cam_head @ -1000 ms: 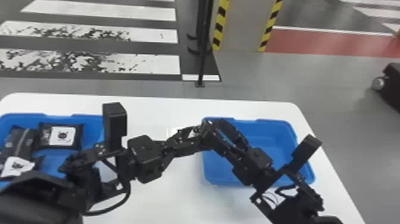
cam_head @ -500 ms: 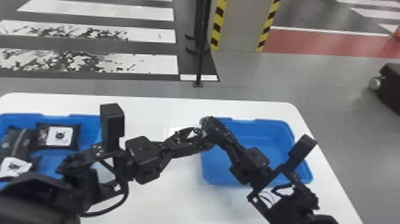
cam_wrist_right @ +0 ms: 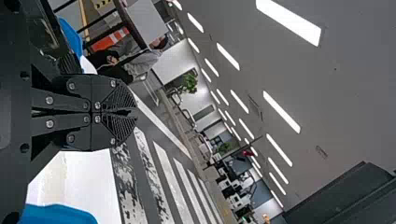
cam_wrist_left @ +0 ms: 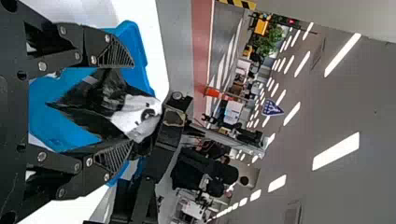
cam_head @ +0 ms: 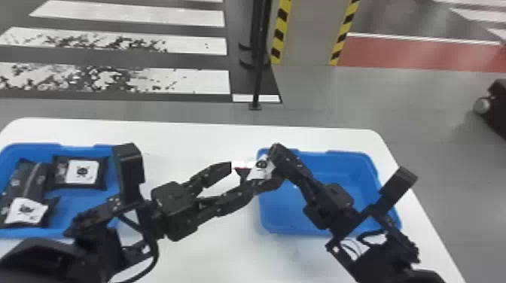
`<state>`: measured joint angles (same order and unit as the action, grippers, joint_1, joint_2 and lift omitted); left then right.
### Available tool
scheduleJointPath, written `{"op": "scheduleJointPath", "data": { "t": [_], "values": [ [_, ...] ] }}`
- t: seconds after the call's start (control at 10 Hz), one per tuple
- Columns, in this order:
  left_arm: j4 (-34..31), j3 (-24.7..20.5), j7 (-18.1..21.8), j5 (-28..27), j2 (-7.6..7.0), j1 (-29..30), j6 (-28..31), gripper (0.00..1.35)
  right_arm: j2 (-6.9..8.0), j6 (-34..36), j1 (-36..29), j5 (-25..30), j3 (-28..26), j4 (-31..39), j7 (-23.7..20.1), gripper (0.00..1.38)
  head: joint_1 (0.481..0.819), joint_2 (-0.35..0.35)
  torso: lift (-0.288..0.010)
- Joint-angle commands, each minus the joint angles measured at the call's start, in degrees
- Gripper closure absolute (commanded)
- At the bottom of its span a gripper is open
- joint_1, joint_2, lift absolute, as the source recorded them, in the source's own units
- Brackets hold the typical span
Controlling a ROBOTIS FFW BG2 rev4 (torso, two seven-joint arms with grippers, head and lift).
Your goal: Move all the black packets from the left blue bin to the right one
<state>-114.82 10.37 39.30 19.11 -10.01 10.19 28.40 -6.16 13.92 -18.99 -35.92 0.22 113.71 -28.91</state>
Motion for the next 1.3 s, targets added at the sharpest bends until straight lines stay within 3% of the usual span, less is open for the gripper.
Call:
{"op": "scheduleJointPath", "data": {
  "t": [0.0,0.3,0.5,0.6,0.7,0.8,0.9,1.2],
  "values": [
    [0.0,-2.6,0.1,2.4,0.6,2.3,-2.8,0.13,-0.17,-0.1,1.0,0.7,-3.3,0.0,0.1,1.28,0.695,-0.137,-0.15],
    [-0.4,-7.9,0.3,4.2,2.01,6.7,-7.5,0.13,-0.79,0.0,3.2,5.4,-9.9,-6.1,0.7,1.28,0.695,-0.16,-0.15],
    [-1.6,-11.6,0.3,4.5,2.89,9.5,-9.0,0.13,-1.49,1.0,3.7,5.5,-11.5,-10.0,0.7,1.28,0.695,-0.183,-0.15],
    [-2.0,-13.6,0.3,4.5,3.33,10.5,-10.0,0.14,-1.84,1.1,3.7,5.4,-12.4,-12.0,0.7,1.12,0.695,-0.185,-0.15],
    [-2.5,-15.6,0.3,4.4,3.77,11.2,-11.1,0.14,-1.84,1.0,3.4,6.8,-14.0,-12.5,0.7,0.61,0.695,-0.177,-0.15],
    [-3.0,-17.3,0.3,4.2,3.77,11.6,-11.1,0.14,-1.84,0.8,3.1,8.4,-15.1,-11.8,1.1,0.25,0.695,-0.172,-0.15],
    [-3.2,-18.7,0.3,4.1,3.77,11.6,-11.3,0.14,-1.76,0.3,1.1,8.5,-15.3,-9.3,2.3,0.05,0.695,-0.172,-0.15],
    [-3.2,-23.6,0.3,-0.9,3.77,10.5,-9.8,0.13,1.06,-12.0,-12.4,13.3,-15.2,3.8,5.1,0.15,0.695,-0.14,-0.15]
  ]
}}
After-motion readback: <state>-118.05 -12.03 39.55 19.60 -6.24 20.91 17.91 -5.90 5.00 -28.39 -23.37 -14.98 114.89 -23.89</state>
